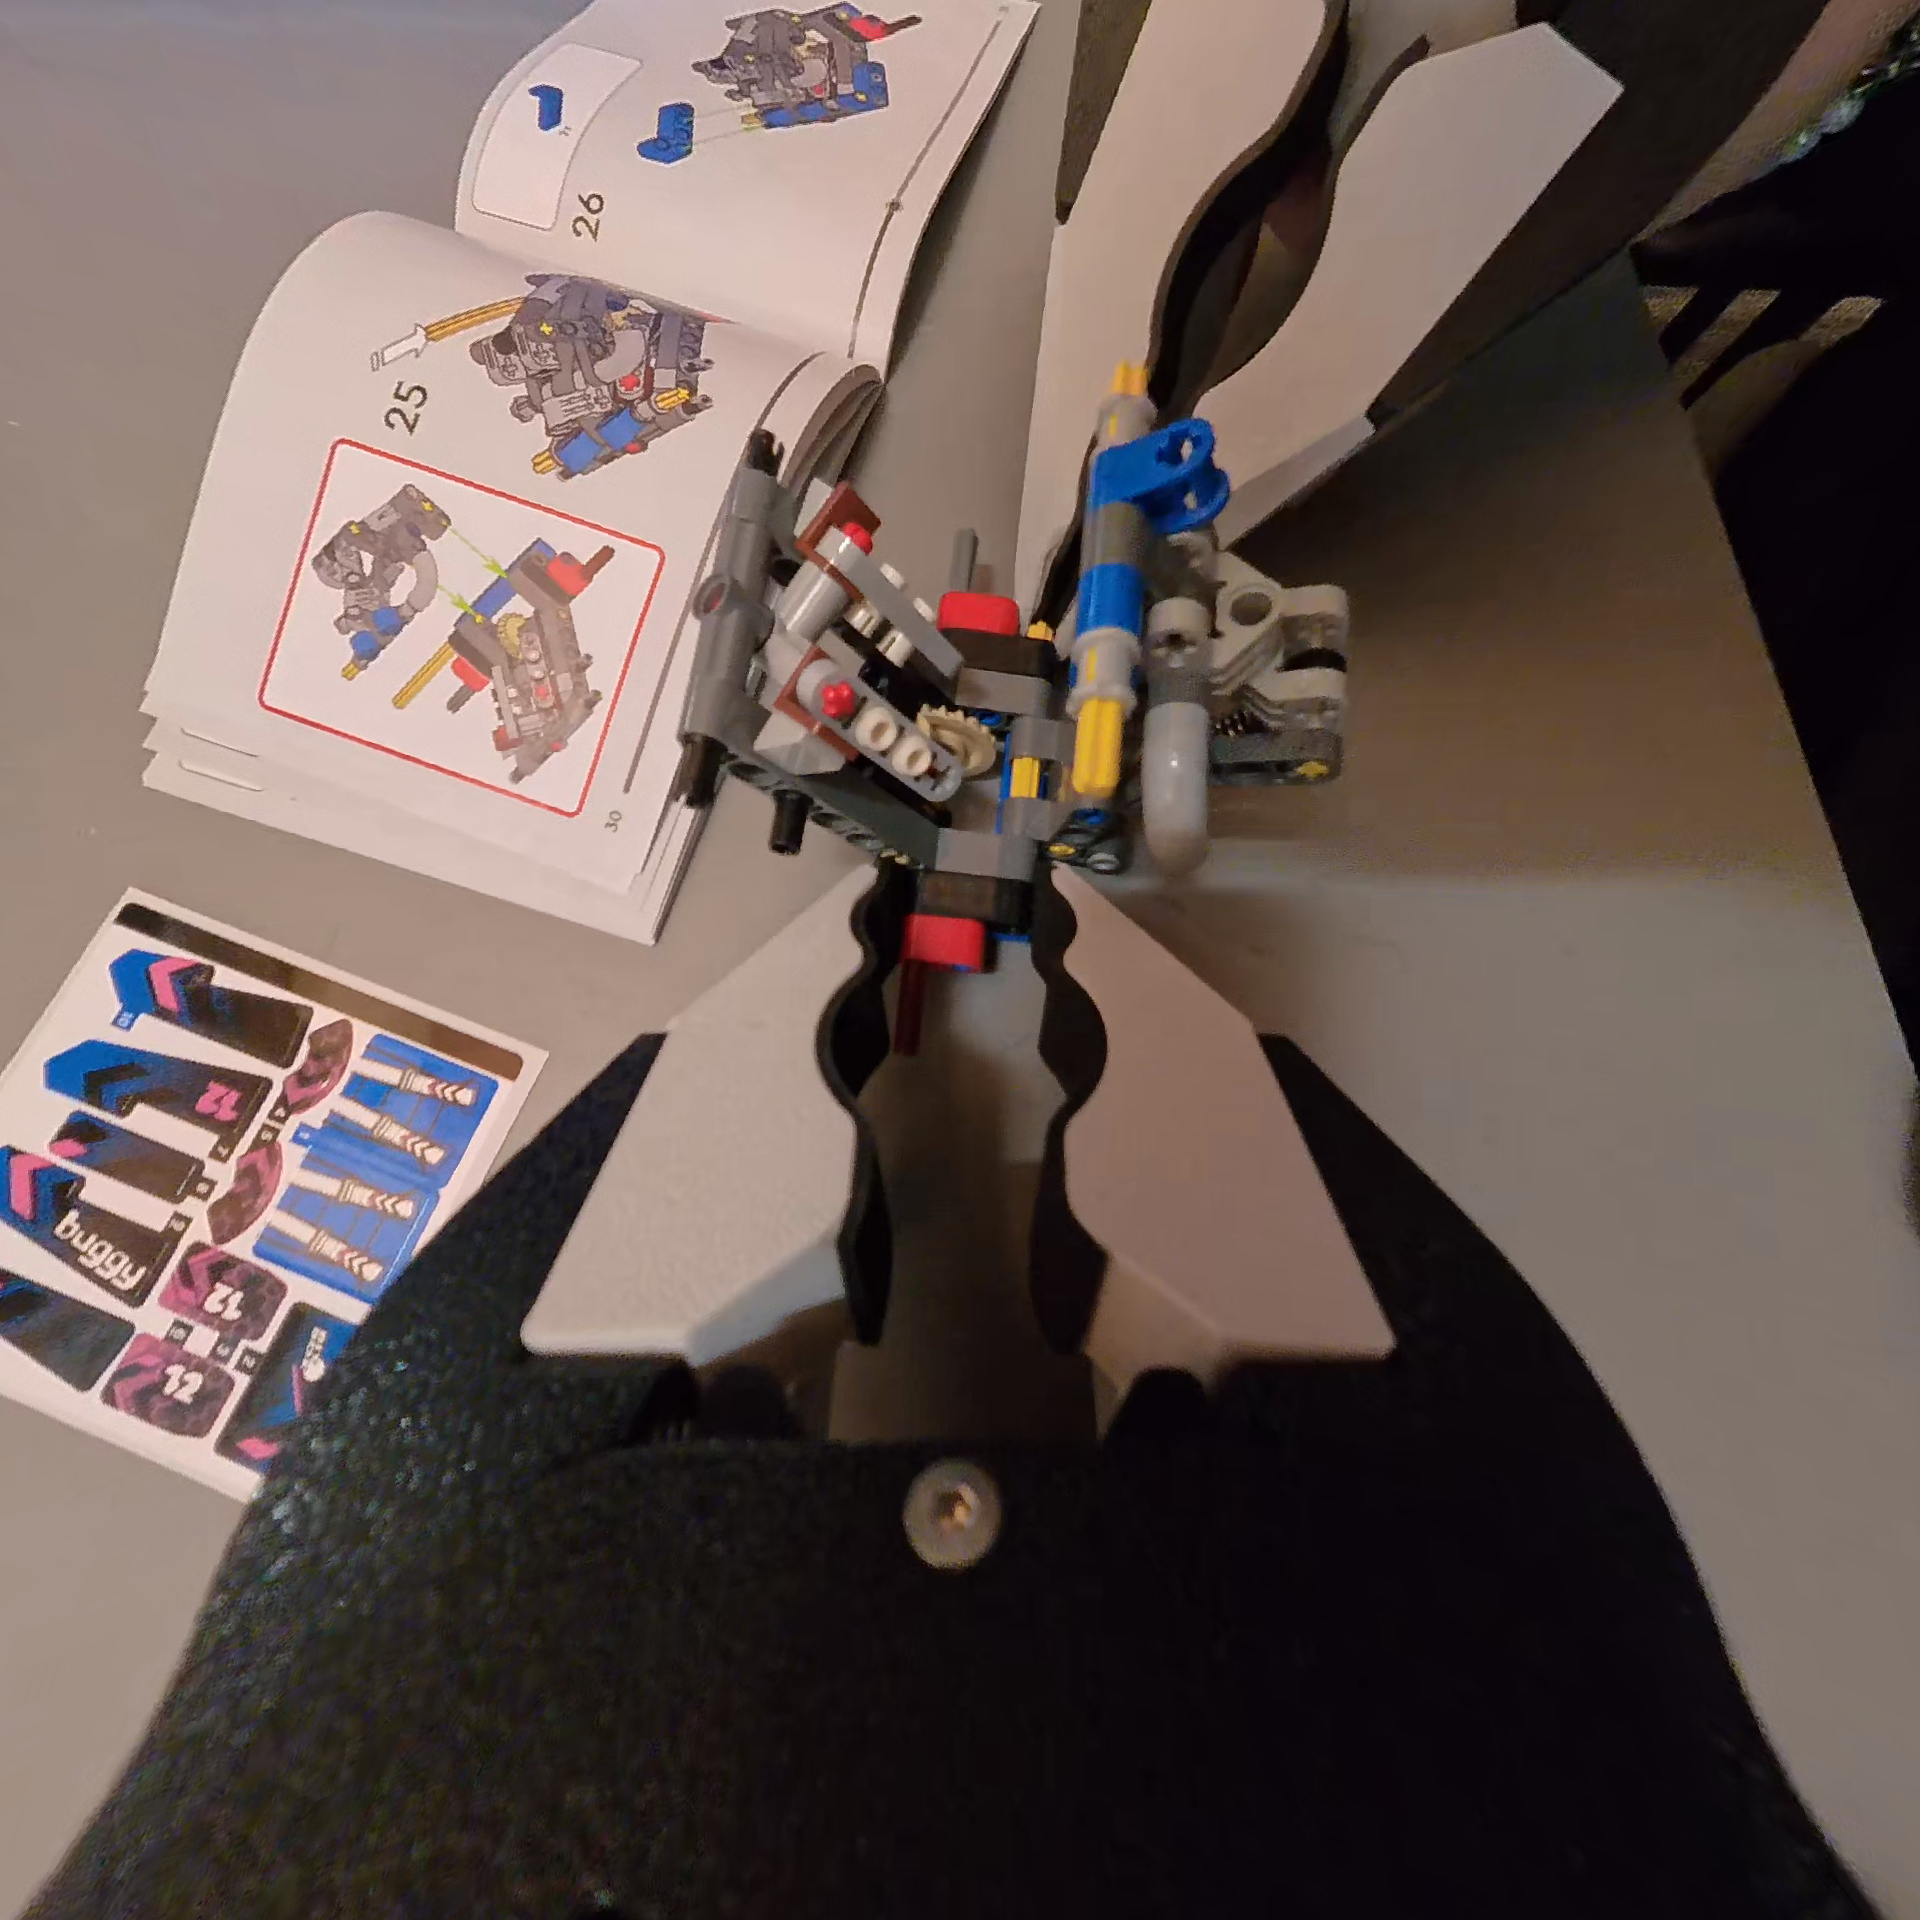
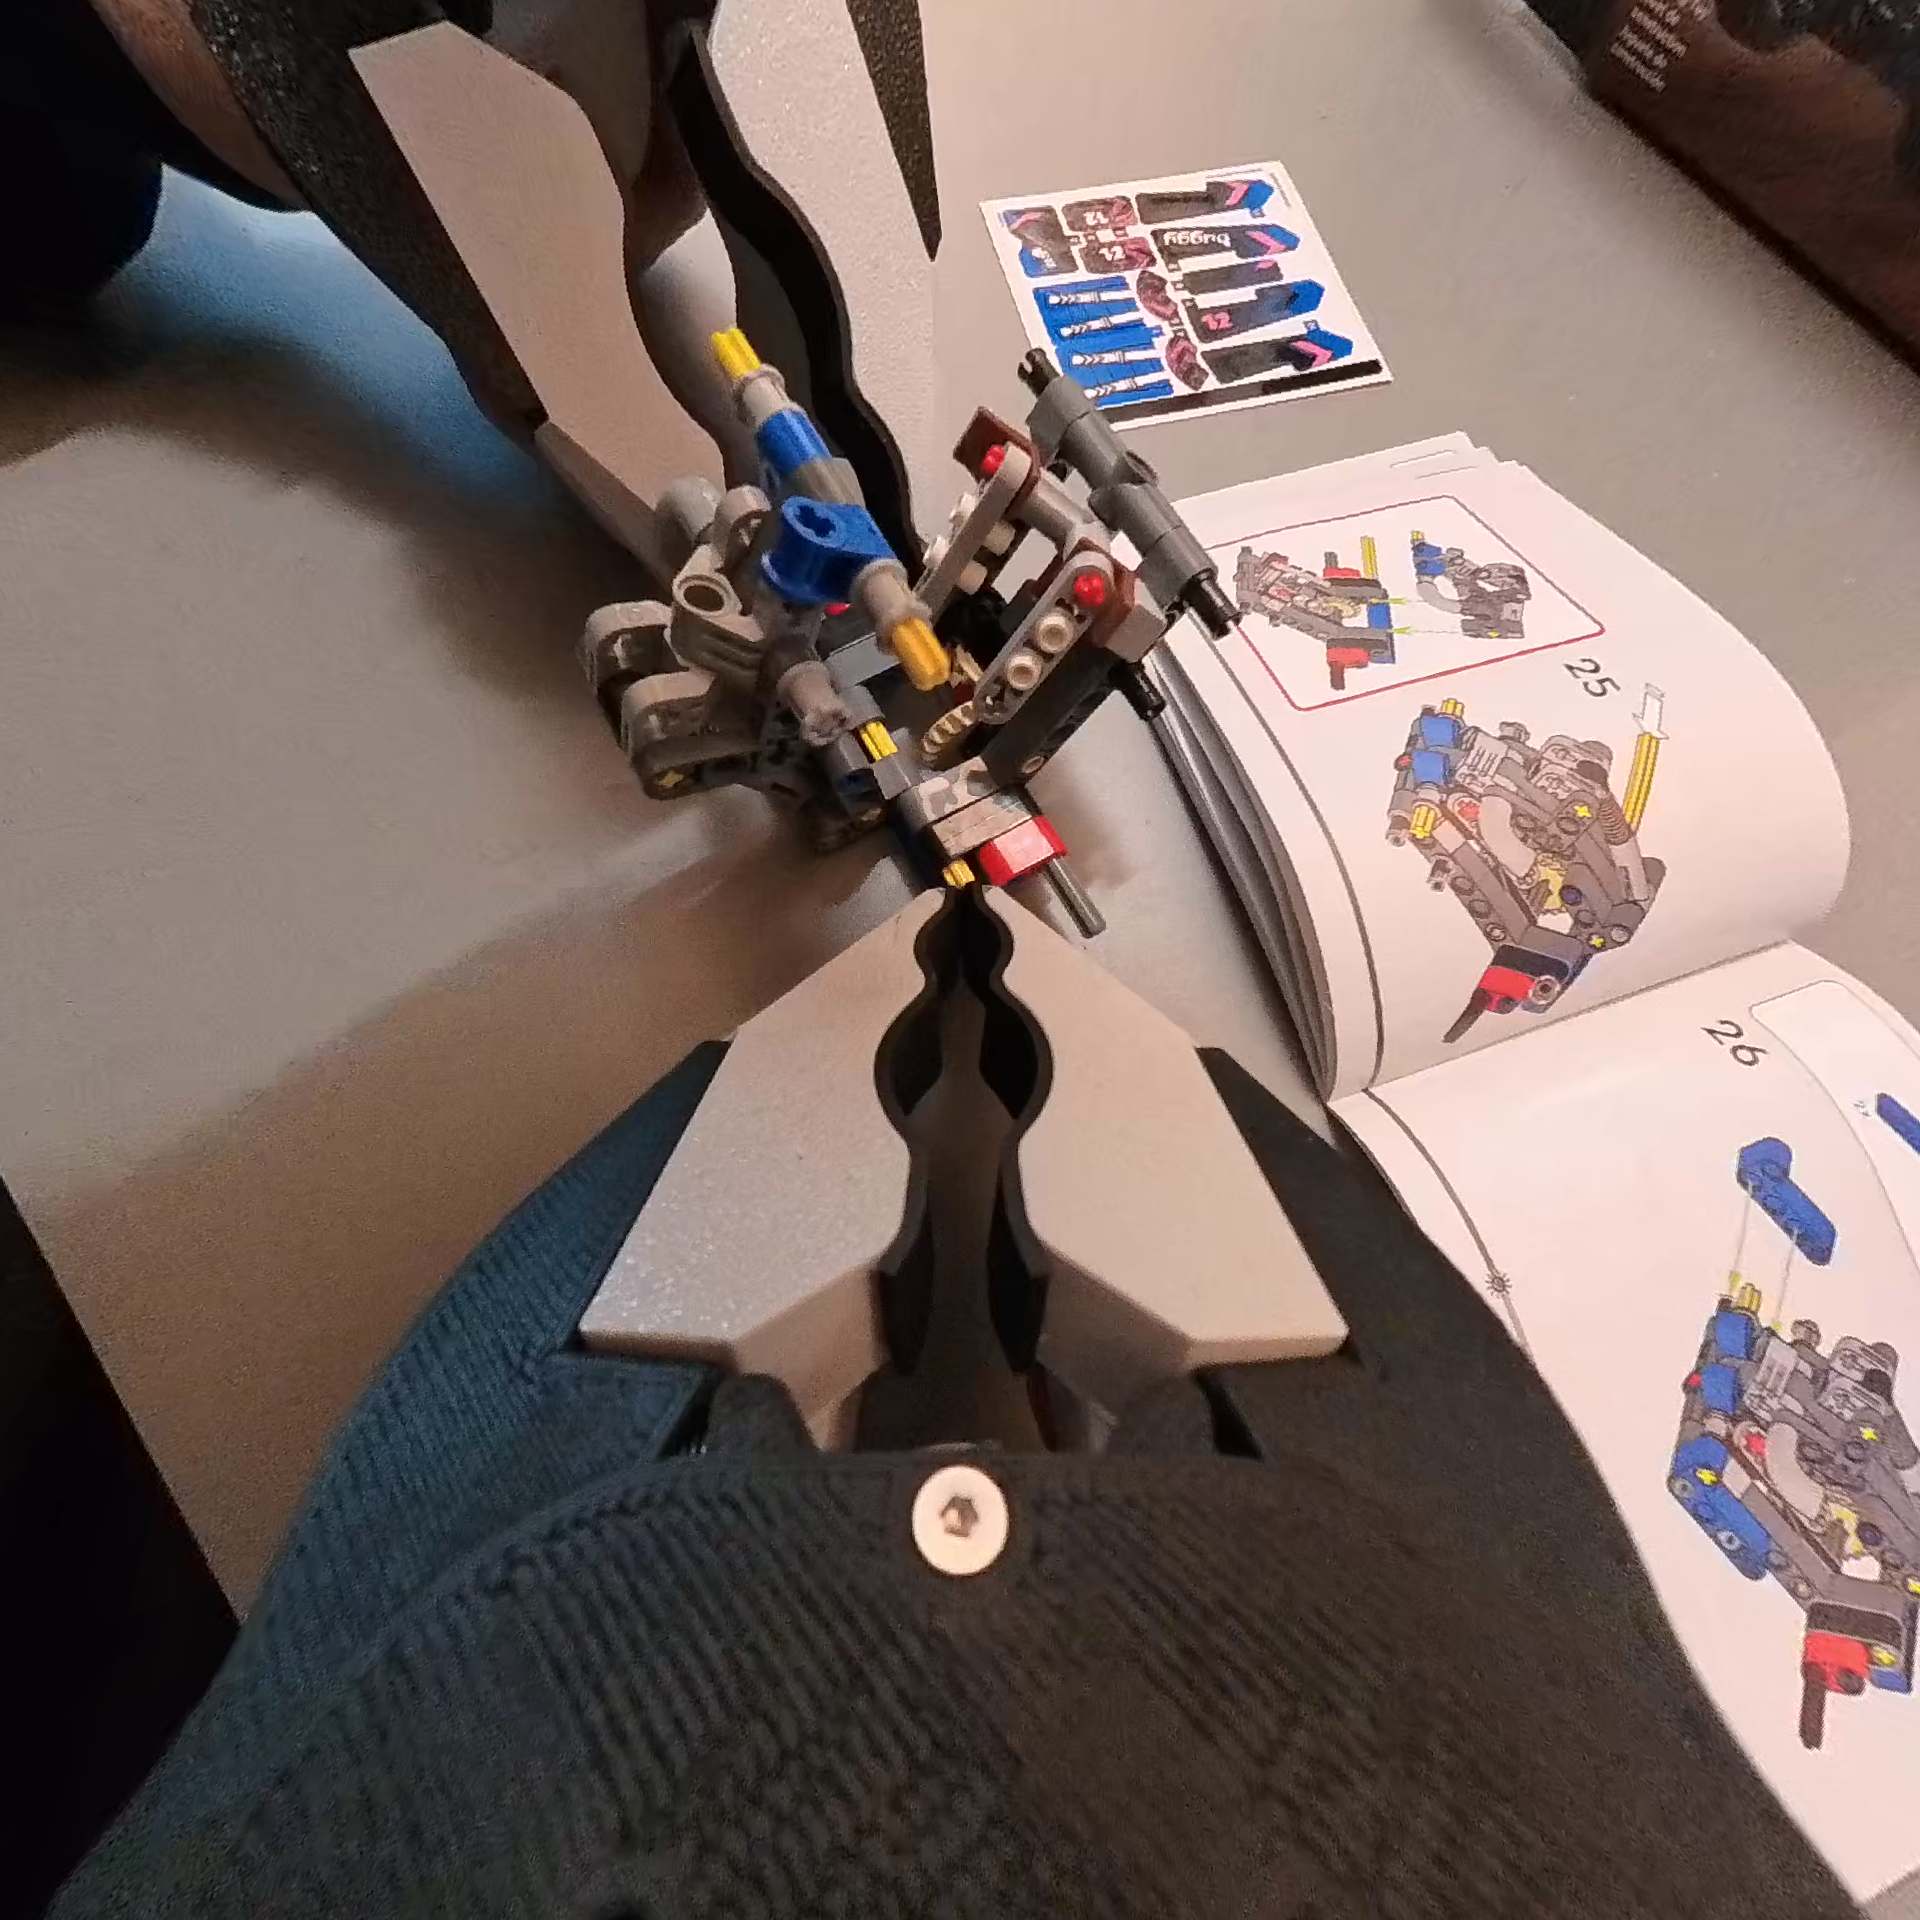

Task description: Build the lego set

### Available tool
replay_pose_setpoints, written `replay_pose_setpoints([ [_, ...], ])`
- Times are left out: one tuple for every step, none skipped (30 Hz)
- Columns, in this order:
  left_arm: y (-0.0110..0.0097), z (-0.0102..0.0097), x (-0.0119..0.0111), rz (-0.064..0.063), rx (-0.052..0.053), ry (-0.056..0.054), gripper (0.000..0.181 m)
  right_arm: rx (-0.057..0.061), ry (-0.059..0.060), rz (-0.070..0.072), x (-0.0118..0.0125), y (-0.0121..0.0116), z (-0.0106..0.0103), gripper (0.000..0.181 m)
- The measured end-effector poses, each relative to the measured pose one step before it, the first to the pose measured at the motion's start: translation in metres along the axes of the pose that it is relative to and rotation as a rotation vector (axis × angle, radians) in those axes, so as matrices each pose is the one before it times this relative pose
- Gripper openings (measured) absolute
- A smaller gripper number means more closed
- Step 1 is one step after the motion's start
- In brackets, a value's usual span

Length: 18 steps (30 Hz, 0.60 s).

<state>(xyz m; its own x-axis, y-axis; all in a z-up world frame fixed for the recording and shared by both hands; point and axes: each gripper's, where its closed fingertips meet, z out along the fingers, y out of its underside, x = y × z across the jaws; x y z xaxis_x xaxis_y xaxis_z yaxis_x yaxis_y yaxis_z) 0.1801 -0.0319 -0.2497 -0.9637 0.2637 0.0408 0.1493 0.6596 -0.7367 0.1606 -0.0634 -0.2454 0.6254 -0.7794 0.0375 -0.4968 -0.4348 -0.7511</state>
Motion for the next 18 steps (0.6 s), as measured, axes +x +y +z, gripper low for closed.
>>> replay_pose_setpoints([
  [-0.00006,-0.00001,0.00001,-0.0018,0.0008,0.0012,0.023,0.0000,-0.0002,-0.0019,-0.00013,-0.00005,0.00020,0.000],
  [0.00000,-0.00003,-0.00014,-0.0010,0.0002,-0.0001,0.022,0.0002,0.0017,-0.0005,0.00006,-0.00006,0.00004,0.000],
  [0.00000,0.00000,-0.00014,-0.0001,0.0000,-0.0010,0.022,-0.0006,0.0027,0.0046,0.00017,-0.00010,0.00018,0.000],
  [0.00001,-0.00003,-0.00011,-0.0009,0.0002,0.0002,0.022,-0.0004,0.0004,0.0029,-0.00010,-0.00016,0.00007,0.000],
  [-0.00006,0.00002,-0.00009,-0.0015,0.0003,0.0009,0.022,0.0010,0.0003,0.0021,0.00005,0.00001,0.00005,0.000],
  [0.00001,-0.00002,-0.00004,-0.0007,0.0000,0.0000,0.022,0.0000,-0.0016,0.0053,-0.00017,-0.00009,-0.00002,0.000],
  [0.00006,-0.00007,-0.00006,-0.0002,0.0000,-0.0007,0.022,0.0001,-0.0002,0.0056,0.00007,-0.00008,0.00011,0.000],
  [0.00001,-0.00004,-0.00010,-0.0011,0.0001,0.0001,0.022,-0.0011,0.0013,0.0038,0.00002,-0.00012,0.00008,0.000],
  [0.00002,-0.00006,0.00000,-0.0017,0.0002,0.0012,0.022,-0.0001,0.0025,0.0006,-0.00013,-0.00005,0.00005,0.000],
  [-0.00002,-0.00001,-0.00014,-0.0016,0.0001,0.0011,0.022,0.0013,0.0022,0.0040,-0.00012,-0.00010,0.00014,0.000],
  [0.00001,0.00000,0.00009,-0.0005,0.0000,0.0004,0.022,0.0004,-0.0011,0.0047,-0.00013,-0.00012,-0.00005,0.000],
  [0.00008,0.00007,-0.00006,0.0006,0.0000,-0.0001,0.022,0.0005,-0.0023,0.0013,-0.00012,0.00000,-0.00004,0.000],
  [0.00005,-0.00002,0.00006,0.0017,-0.0002,-0.0010,0.022,0.0002,-0.0008,0.0003,0.00001,-0.00004,0.00003,0.000],
  [0.00005,-0.00003,0.00002,0.0017,-0.0001,-0.0006,0.022,0.0006,0.0003,-0.0032,-0.00013,0.00004,-0.00011,0.000],
  [0.00015,-0.00009,0.00013,0.0008,0.0007,0.0031,0.022,0.0014,-0.0048,-0.0085,-0.00021,0.00022,-0.00023,0.000],
  [0.00010,-0.00011,0.00040,-0.0028,0.0011,0.0068,0.023,0.0052,-0.0201,-0.0057,-0.00063,0.00015,-0.00060,0.000],
  [-0.00007,-0.00006,0.00014,-0.0041,0.0011,0.0030,0.023,0.0065,-0.0275,0.0192,-0.00031,-0.00048,-0.00069,0.000],
  [-0.00018,0.00019,0.00003,-0.0012,0.0007,-0.0045,0.023,0.0105,-0.0152,0.0203,0.00093,-0.00106,-0.00104,0.000],
])
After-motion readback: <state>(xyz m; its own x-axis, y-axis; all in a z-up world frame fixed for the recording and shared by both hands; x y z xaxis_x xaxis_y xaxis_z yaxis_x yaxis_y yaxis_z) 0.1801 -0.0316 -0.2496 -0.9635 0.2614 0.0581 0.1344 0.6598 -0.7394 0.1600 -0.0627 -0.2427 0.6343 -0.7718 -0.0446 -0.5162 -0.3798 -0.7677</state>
